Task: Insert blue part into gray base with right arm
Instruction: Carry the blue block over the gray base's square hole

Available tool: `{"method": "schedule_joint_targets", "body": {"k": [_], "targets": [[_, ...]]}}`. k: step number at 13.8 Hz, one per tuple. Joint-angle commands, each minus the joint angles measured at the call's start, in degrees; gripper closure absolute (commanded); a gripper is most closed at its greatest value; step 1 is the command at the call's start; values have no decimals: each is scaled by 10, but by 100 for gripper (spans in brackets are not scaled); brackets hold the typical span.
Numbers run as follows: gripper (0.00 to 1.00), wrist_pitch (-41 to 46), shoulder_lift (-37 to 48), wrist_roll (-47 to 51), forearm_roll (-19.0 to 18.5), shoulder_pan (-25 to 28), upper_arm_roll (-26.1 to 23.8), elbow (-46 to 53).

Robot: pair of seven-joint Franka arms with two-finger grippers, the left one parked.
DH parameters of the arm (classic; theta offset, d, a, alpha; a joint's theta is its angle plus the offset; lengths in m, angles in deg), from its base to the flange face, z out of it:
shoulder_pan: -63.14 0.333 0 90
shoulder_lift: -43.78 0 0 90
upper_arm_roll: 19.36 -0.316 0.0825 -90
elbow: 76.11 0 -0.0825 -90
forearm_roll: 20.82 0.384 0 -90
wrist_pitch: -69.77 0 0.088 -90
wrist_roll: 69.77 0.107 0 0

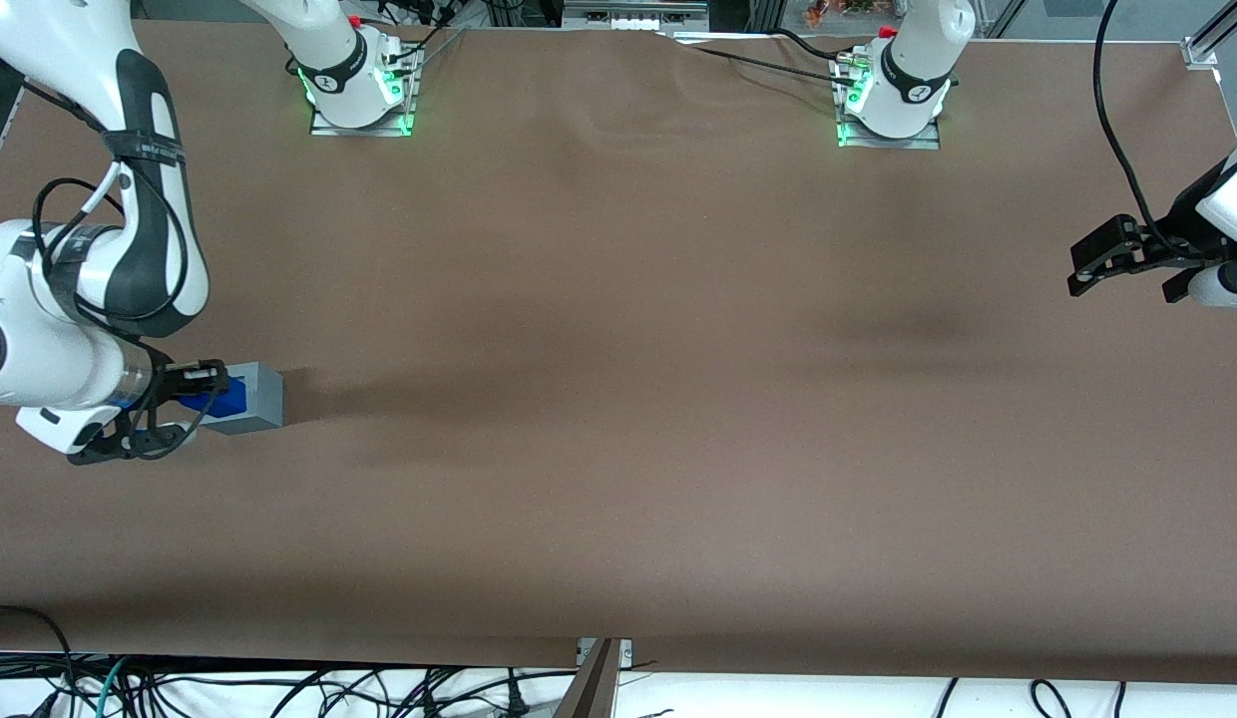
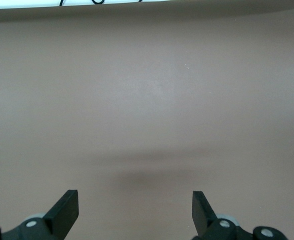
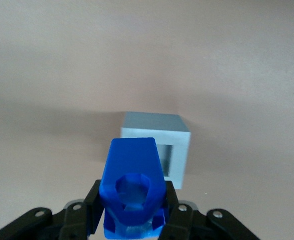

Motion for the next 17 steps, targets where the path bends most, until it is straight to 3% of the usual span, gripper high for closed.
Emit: {"method": "schedule_joint_targets", "body": {"k": [1, 3, 7, 17], "targets": [[62, -7, -3, -39, 9, -22, 2, -8], [62, -11, -10, -39, 11, -25, 1, -8], [62, -12, -31, -38, 53, -33, 1, -9], [66, -8, -42, -32, 53, -43, 4, -9]]}}
